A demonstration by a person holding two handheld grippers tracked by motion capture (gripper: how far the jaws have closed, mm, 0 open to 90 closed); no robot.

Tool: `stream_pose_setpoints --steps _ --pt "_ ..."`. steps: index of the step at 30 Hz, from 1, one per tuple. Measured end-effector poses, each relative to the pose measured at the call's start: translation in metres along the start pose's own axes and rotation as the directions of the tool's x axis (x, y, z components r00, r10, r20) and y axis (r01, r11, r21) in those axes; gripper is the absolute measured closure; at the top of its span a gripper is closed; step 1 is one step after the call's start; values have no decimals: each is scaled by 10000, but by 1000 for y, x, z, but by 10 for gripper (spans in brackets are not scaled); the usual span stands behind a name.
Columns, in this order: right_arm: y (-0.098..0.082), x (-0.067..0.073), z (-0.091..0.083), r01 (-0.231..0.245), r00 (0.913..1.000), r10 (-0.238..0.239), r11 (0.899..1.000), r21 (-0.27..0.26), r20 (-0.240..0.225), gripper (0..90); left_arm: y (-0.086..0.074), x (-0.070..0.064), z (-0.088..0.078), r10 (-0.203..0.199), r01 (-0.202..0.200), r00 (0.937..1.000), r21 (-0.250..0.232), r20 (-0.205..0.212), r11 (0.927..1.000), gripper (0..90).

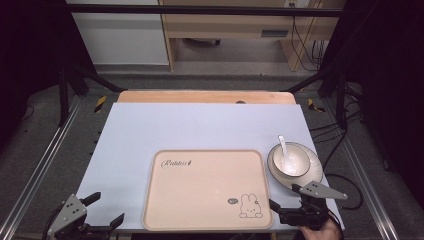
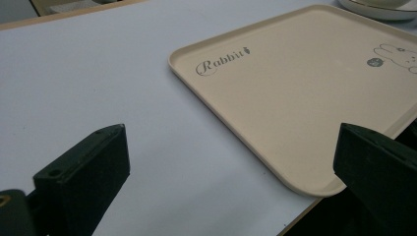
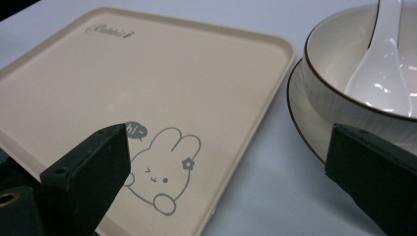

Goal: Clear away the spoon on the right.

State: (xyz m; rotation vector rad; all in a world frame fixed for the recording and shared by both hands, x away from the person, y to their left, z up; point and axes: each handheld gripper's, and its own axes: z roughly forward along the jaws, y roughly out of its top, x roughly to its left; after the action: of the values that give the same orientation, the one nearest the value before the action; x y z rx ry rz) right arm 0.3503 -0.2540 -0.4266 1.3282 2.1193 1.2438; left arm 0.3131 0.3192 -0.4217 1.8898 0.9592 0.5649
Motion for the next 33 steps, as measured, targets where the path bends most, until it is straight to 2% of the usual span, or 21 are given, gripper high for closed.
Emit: stream_pose_setpoints --steps 2,11,19,33 --pt "0 -1 1 -104 9999 104 9998 151 -19 36 0 0 0 -17 17 10000 -14 4 10000 1" --pt "1 7 5 386 9984 -409 9975 588 383 35 0 0 0 90 -90 9999 26 121 10000 1" --pt "1 7 5 292 9987 -321 9969 727 390 36 0 0 0 113 -113 9998 39 144 9999 2" --pt "1 10 5 577 9969 -616 9952 793 480 34 0 0 0 111 -112 9998 47 140 9999 2"
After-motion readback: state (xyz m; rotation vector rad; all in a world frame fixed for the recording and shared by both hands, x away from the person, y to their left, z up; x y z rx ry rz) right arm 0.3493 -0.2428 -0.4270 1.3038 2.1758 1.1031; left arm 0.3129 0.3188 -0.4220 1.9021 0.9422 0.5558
